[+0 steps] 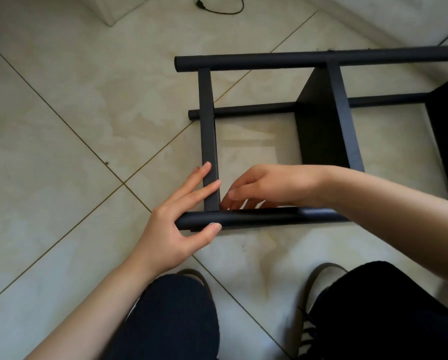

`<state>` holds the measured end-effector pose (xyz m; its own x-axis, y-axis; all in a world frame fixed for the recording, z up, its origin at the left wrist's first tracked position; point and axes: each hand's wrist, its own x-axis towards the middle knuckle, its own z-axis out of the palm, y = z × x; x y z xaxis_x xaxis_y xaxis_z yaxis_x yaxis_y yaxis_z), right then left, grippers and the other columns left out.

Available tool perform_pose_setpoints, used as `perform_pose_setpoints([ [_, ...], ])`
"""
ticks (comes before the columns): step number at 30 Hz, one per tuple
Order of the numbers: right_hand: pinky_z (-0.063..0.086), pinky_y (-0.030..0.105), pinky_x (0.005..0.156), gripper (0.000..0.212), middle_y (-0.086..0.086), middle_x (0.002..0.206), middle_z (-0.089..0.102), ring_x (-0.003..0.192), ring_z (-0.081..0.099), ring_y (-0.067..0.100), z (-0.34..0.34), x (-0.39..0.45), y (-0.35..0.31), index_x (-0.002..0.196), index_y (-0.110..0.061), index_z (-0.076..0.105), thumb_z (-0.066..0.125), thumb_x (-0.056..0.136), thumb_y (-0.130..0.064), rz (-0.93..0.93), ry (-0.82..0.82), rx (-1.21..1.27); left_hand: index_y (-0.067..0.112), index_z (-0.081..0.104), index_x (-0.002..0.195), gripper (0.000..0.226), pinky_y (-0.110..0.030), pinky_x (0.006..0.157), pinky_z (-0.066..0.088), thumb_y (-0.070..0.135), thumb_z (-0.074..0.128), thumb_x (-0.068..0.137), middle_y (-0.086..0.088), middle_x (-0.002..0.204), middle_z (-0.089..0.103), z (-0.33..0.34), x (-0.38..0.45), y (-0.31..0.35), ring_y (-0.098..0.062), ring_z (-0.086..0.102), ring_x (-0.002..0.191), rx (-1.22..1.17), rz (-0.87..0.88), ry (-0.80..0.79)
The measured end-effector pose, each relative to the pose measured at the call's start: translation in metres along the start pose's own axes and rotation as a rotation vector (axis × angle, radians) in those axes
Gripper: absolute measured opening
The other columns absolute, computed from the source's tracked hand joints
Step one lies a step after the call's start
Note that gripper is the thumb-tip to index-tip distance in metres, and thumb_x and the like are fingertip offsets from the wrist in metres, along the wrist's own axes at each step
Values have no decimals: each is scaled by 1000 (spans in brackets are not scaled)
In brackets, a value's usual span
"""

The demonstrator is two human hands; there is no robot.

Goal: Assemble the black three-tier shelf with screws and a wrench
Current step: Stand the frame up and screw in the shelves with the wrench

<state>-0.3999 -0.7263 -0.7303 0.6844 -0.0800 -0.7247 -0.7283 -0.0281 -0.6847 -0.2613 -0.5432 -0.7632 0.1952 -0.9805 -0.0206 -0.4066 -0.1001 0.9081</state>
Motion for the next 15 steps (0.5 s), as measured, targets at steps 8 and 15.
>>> perform_pose_setpoints([
  [8, 56, 35, 79, 25, -6, 91, 67, 82, 63, 12, 26, -52, 13, 109, -26, 66, 53, 97, -45, 0, 287, -568, 35, 26, 156, 108, -11, 92, 48, 30, 81, 63, 11, 142, 54, 26, -18, 2, 8, 57, 120, -561, -451, 267],
  [15, 36, 61, 105, 38, -1, 115, 59, 109, 54, 27, 37, -70, 28, 131, -30, 48, 43, 100, -51, 93, 434, -656, 16, 49, 147, 68, -25, 102, 46, 20, 70, 83, -2, 130, 68, 47, -18, 14, -12, 62, 122, -863, -609, 332],
])
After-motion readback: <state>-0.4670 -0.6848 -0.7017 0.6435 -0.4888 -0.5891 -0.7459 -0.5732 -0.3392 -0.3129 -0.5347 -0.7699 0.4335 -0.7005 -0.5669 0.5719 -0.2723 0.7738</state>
